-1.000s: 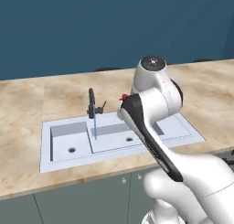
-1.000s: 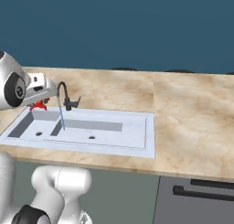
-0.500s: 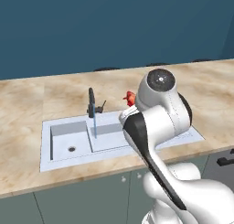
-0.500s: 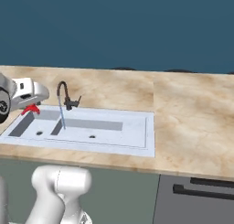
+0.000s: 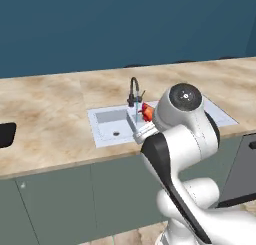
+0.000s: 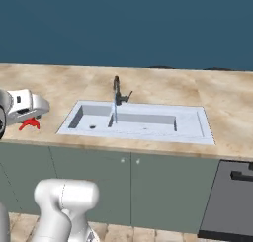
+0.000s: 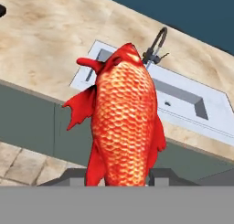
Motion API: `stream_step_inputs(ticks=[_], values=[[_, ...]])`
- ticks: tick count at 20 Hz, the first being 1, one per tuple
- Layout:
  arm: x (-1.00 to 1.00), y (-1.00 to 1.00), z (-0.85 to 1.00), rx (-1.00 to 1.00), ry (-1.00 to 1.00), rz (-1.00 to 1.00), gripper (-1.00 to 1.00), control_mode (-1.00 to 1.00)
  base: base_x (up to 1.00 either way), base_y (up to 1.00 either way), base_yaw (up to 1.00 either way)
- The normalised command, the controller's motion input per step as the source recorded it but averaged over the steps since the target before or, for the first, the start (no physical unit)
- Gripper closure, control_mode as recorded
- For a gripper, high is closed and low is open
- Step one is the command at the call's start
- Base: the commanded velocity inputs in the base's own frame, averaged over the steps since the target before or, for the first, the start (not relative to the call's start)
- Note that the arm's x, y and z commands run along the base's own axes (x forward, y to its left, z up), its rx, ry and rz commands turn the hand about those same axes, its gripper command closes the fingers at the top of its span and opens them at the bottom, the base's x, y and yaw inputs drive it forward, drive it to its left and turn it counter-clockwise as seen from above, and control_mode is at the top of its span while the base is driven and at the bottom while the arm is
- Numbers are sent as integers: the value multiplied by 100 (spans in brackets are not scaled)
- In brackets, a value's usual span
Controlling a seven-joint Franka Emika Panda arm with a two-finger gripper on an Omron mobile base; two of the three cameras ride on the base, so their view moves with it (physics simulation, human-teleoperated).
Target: Take the fish out of the fridge, briefly rinse it in the sink, and place it on the tray next to the sink.
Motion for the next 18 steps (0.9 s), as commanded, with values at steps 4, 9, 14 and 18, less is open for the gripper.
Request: stream_step_inputs(ticks=[4,9,14,18], values=[[0,0,0,0,0,0,100,100,0,100,-7],[0,0,0,0,0,0,100,100,17,100,-12],[0,0,0,0,0,0,100,100,61,100,-19],[0,0,0,0,0,0,100,100,97,88,-19]])
